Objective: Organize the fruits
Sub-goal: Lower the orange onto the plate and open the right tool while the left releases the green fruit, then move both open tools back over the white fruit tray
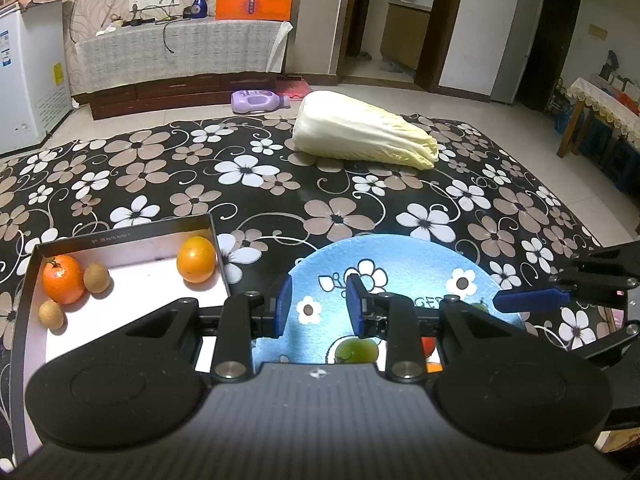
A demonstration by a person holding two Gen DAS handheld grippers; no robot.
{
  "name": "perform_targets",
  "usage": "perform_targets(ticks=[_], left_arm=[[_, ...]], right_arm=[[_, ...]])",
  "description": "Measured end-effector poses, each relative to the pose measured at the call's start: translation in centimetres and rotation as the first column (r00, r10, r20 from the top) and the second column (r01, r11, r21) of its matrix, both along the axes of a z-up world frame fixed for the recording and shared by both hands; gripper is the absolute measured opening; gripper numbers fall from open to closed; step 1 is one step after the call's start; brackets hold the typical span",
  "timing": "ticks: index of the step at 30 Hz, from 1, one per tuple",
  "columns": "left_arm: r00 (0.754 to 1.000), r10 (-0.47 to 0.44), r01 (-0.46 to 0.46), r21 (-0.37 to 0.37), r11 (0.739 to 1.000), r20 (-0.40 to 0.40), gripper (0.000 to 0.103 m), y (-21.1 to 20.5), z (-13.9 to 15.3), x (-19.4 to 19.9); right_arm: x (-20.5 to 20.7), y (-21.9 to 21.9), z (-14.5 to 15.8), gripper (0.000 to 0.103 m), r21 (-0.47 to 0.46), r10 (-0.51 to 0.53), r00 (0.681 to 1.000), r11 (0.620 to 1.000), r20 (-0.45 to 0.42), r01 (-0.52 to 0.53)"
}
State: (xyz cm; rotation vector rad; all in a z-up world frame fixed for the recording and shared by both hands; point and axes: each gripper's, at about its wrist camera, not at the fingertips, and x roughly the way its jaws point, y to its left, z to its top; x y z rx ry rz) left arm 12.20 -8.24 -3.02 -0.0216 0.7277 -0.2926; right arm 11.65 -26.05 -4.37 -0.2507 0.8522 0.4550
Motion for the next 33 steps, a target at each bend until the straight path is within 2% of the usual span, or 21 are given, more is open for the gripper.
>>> perform_targets(ticks=[5,8,11,15,18,20,24,27,33], left_arm=[[1.0,0.001,-0.001,-0.001,1.0,0.001,0.034,0.1,0.1,0.0],[1.0,0.001,-0.001,-0.001,1.0,0.0,0.034,0.1,0.0,0.0],[1.0,0.001,-0.001,-0.001,1.0,0.001,0.034,0.1,0.0,0.0],[1.0,0.002,-0.002,-0.001,1.0,0.0,0.034,0.2,0.0,0.0],[1.0,0.001,-0.001,-0.002,1.0,0.001,0.034,0.2,0.0,0.0],[1.0,0.002,-0.002,-0.001,1.0,0.003,0.034,0.1,0.1,0.0],[1.0,0.008,-0.008,-0.004,1.0,0.003,0.034,0.4,0.1,0.1],[1.0,0.012,-0.012,-0.002,1.0,0.007,0.034,0.5,0.2,0.1],[1.0,0.026,-0.026,0.001,1.0,0.008,0.034,1.1,0.3,0.0]], right_arm=[[-0.1,-0.3,0.1,0.055,0.022,0.021,1.0,1.0,-0.021,-0.02],[-0.4,-0.1,-0.2,0.065,-0.01,0.05,0.998,0.999,-0.033,-0.05],[-0.4,0.0,-0.4,0.066,-0.038,0.047,0.998,0.998,-0.033,-0.048],[-0.3,-0.4,0.0,0.066,-0.015,0.028,0.999,0.999,-0.021,-0.028],[-0.3,-0.4,-0.2,0.072,-0.035,0.018,1.0,0.999,-0.018,-0.019],[-0.4,-0.3,-0.3,0.072,-0.043,0.024,1.0,0.999,-0.018,-0.025],[-0.3,-0.8,0.5,0.072,0.046,0.014,1.0,0.999,-0.008,-0.014],[-0.2,-0.8,0.8,0.072,0.072,-0.003,1.0,0.997,0.021,0.002],[-0.2,0.4,2.3,0.072,0.133,-0.017,0.993,0.991,0.12,0.001]])
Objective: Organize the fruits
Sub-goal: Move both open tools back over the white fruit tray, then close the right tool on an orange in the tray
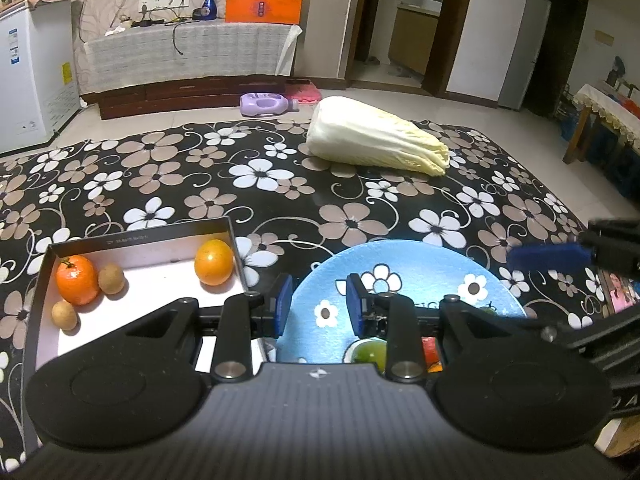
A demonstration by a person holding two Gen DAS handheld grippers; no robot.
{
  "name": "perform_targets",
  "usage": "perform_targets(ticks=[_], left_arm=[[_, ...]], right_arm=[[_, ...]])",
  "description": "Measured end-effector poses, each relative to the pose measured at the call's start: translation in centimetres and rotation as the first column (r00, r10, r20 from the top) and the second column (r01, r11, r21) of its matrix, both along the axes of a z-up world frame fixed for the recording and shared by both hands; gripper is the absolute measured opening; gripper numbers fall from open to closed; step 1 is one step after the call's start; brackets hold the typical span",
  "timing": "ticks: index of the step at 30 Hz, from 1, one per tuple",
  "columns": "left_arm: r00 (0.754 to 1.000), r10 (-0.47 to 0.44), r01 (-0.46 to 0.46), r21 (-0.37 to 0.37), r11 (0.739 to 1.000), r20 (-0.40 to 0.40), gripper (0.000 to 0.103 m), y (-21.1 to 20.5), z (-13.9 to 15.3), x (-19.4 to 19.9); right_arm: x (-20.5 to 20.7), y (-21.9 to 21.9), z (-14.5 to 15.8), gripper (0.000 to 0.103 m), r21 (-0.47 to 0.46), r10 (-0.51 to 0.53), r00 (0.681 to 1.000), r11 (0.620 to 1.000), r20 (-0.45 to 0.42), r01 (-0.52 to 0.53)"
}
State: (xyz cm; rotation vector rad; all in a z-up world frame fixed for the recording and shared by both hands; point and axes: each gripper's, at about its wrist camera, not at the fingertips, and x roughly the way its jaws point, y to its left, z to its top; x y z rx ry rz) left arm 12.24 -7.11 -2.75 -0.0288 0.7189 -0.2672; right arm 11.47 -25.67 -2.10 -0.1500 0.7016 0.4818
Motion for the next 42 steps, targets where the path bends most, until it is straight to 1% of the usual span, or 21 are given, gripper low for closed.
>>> perform_targets(ticks=[3,5,10,15,17,24,30,34,36,42], left_arm=[[1.0,0.009,-0.009,0.002,1.0,0.0,0.034,0.6,0.0,-0.1],[1.0,0.016,-0.016,0.004,1.0,0.002,0.034,1.1,0.1,-0.2],[0.999,0.042,-0.042,0.008,0.999,0.004,0.034,3.1,0.2,-0.5],[0.997,0.071,-0.071,0.016,0.997,0.002,0.034,5.5,0.2,-0.9],[0.997,0.08,-0.08,0.019,0.997,0.0,0.034,6.4,0.1,-1.1],[0.993,0.118,-0.118,0.023,0.993,0.002,0.034,9.8,0.2,-2.0],[0.991,0.136,-0.136,0.017,0.991,0.004,0.034,12.5,0.3,-2.8],[0.989,0.148,-0.148,0.009,0.989,0.005,0.034,14.1,0.5,-3.3],[0.988,0.155,-0.155,0.002,0.988,0.006,0.034,14.8,0.6,-3.6],[0.985,0.174,-0.173,-0.017,0.985,0.012,0.034,16.6,1.1,-4.0]], right_arm=[[0.1,1.0,0.6,0.072,0.014,0.004,0.999,1.0,0.047,-0.005],[0.3,1.5,0.8,0.072,0.017,-0.003,0.998,1.0,0.057,0.002],[1.2,2.6,0.5,0.071,0.02,-0.042,0.998,0.999,0.049,0.041],[1.6,3.8,0.6,0.07,0.06,-0.065,0.996,0.996,0.058,0.061],[1.9,4.6,0.7,0.068,0.072,-0.059,0.996,0.996,0.06,0.055],[2.9,8.3,0.3,0.066,0.087,-0.015,0.999,0.996,0.049,0.011],[4.0,11.9,-0.5,0.065,0.077,0.024,0.999,0.997,0.036,-0.027],[4.9,14.2,-1.4,0.055,0.043,0.044,0.998,0.998,0.033,-0.045],[5.4,15.1,-1.8,0.051,0.045,0.054,0.998,0.997,0.02,-0.055],[6.7,16.6,-3.2,0.05,-0.006,0.049,0.999,0.999,0.019,-0.049]])
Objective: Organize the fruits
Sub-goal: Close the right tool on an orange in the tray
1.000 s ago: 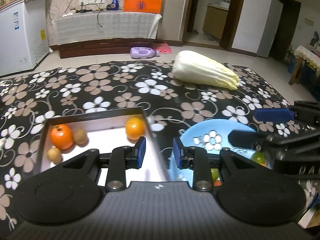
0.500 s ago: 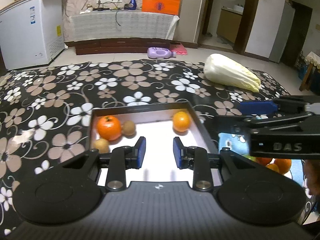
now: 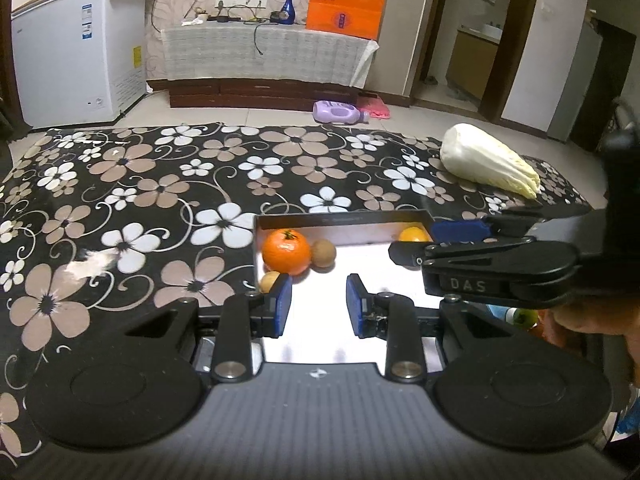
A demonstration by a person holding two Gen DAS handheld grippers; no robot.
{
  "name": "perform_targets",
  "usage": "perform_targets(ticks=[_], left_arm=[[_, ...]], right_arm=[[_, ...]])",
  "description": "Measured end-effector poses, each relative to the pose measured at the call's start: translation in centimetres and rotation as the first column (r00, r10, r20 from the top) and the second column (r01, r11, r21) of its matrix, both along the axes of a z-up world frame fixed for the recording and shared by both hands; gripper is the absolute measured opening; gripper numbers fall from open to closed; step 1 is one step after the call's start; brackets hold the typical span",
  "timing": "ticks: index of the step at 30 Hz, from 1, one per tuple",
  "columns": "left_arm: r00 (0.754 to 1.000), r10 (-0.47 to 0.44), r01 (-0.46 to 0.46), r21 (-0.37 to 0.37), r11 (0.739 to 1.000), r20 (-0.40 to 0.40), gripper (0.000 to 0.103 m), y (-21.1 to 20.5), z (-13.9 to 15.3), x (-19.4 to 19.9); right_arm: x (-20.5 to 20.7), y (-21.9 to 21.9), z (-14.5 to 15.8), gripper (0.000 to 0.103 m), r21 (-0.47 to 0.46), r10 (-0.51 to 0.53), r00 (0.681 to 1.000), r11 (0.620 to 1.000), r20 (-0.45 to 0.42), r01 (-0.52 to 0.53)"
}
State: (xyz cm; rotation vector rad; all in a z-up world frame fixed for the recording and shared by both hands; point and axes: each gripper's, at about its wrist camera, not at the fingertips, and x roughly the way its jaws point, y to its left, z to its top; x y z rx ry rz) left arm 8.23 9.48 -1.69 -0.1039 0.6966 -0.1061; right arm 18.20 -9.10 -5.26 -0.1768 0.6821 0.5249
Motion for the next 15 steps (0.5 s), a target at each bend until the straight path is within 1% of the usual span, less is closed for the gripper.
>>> perform_targets(ticks=[3,6,9,10,11,12,13,15], left_arm=[[1.0,0.003,-0.003,-0.009,1.0,0.01,0.034,0.6,0.3,-0.2],[1.0,0.01,-0.01,-0.015,1.0,0.012,0.034,1.2,0.4,-0.4],[1.0,0.021,-0.02,-0.018,1.0,0.006,0.034,1.6,0.3,-0.3],[1.0,0.023,-0.023,-0.019,1.0,0.006,0.034,1.7,0.4,-0.2],[1.0,0.024,-0.024,-0.021,1.0,0.009,0.034,1.8,0.4,-0.3],[1.0,0.025,-0.024,-0.021,0.999,0.012,0.034,1.9,0.5,-0.3],[1.0,0.025,-0.025,-0.022,0.999,0.014,0.034,2.0,0.5,-0.3],[0.999,0.029,-0.029,-0.026,0.999,0.014,0.034,2.2,0.6,-0.3]], right_arm=[[0.9,-0.1,-0.7,0.049,0.002,-0.009,1.0,1.0,-0.025,0.009],[1.1,0.1,-0.9,0.049,-0.004,0.003,1.0,1.0,-0.018,-0.003],[0.8,0.6,-1.0,0.051,-0.025,0.025,1.0,0.999,-0.014,-0.025],[0.8,0.5,-0.8,0.051,0.003,0.05,0.998,0.999,-0.035,-0.05],[0.8,0.1,-0.3,0.049,0.1,0.101,0.99,0.991,-0.096,-0.092],[0.8,-0.3,0.1,0.049,0.166,0.124,0.985,0.981,-0.123,-0.103],[0.5,-0.5,0.6,0.049,0.169,0.116,0.988,0.981,-0.102,-0.097],[-0.4,0.0,0.9,0.05,0.031,0.083,0.996,0.996,-0.015,-0.082]])
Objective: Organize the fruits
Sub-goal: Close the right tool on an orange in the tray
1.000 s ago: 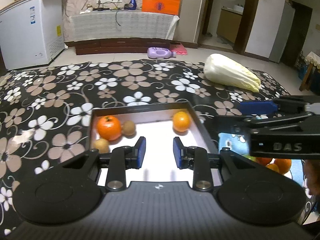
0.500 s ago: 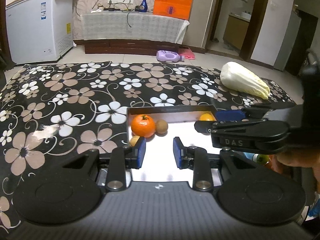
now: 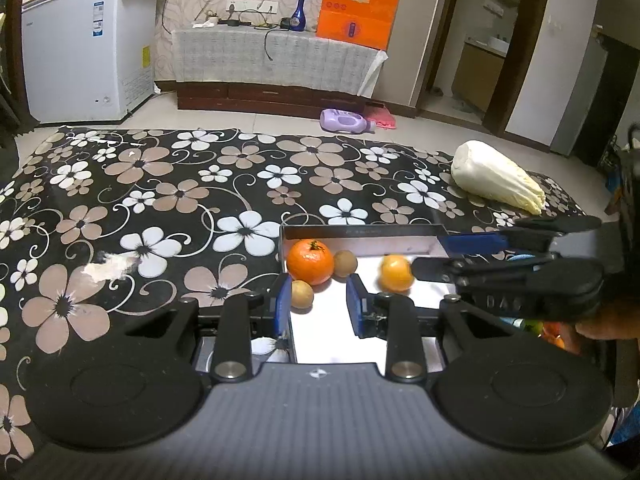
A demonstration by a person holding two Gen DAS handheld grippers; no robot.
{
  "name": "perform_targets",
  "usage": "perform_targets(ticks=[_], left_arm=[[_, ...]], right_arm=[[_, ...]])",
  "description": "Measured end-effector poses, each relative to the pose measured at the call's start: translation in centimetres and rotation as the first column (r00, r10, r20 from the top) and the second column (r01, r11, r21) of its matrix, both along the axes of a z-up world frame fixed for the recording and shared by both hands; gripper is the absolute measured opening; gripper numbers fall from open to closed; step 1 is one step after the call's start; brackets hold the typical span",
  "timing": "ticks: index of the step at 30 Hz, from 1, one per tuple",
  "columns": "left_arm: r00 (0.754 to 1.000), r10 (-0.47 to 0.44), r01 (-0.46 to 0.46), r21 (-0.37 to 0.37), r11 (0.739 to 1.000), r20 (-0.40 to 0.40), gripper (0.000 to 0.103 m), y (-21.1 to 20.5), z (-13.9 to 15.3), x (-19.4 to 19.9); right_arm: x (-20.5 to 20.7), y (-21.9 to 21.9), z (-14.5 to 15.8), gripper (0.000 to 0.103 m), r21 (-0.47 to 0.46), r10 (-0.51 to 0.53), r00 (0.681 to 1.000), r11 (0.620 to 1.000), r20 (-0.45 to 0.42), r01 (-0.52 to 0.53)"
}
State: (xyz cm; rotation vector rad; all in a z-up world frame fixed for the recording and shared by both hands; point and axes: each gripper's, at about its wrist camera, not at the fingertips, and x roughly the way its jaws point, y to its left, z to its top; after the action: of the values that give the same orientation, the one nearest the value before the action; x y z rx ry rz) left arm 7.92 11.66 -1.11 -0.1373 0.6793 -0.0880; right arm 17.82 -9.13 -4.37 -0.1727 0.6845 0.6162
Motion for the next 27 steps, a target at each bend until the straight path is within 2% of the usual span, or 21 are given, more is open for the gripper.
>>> perform_targets(ticks=[1,2,5,10,17,22,23,24,26,27], left_arm=[[1.0,0.002,-0.002,0.0,1.0,-0.001,0.034,0.1,0.0,0.0],[1.0,0.004,-0.004,0.001,1.0,-0.002,0.034,0.2,0.0,0.0],[1.0,0.011,-0.011,0.002,1.0,-0.008,0.034,0.3,-0.2,0.2],[1.0,0.03,-0.03,0.0,1.0,-0.007,0.034,0.9,-0.1,0.1],[0.998,0.057,-0.057,-0.01,0.998,-0.009,0.034,2.3,-0.1,0.1],[0.998,0.057,-0.057,-0.007,0.998,-0.008,0.034,2.5,-0.1,-0.1],[0.998,0.058,-0.058,-0.006,0.998,-0.01,0.034,2.6,-0.2,0.0],[0.998,0.059,-0.059,-0.006,0.998,-0.011,0.035,2.7,-0.2,0.0],[0.998,0.064,-0.064,-0.008,0.998,-0.012,0.035,2.8,-0.2,0.0],[0.998,0.065,-0.065,-0.009,0.998,-0.012,0.035,2.9,-0.2,0.0]], right_arm=[[-0.3,0.2,-0.2,0.052,-0.053,-0.004,1.0,0.999,0.031,0.006],[-0.2,0.2,-0.5,0.052,-0.076,-0.005,1.0,0.997,0.026,0.007],[0.3,0.4,-1.2,0.051,-0.062,0.007,1.0,0.998,-0.023,-0.008],[-0.2,2.5,-1.4,0.051,-0.05,0.077,0.997,0.996,-0.032,-0.079],[-1.5,5.1,-2.1,0.051,-0.078,0.234,0.968,0.967,-0.094,-0.242],[-1.7,6.7,-2.5,0.049,-0.053,0.246,0.964,0.966,-0.099,-0.252],[-1.7,7.0,-2.7,0.047,-0.054,0.253,0.962,0.964,-0.103,-0.259],[-1.9,7.5,-3.0,0.04,-0.064,0.261,0.959,0.961,-0.111,-0.269],[-2.3,8.3,-3.4,0.041,-0.094,0.271,0.957,0.955,-0.101,-0.28],[-2.4,8.5,-3.4,0.037,-0.089,0.272,0.957,0.956,-0.1,-0.281]])
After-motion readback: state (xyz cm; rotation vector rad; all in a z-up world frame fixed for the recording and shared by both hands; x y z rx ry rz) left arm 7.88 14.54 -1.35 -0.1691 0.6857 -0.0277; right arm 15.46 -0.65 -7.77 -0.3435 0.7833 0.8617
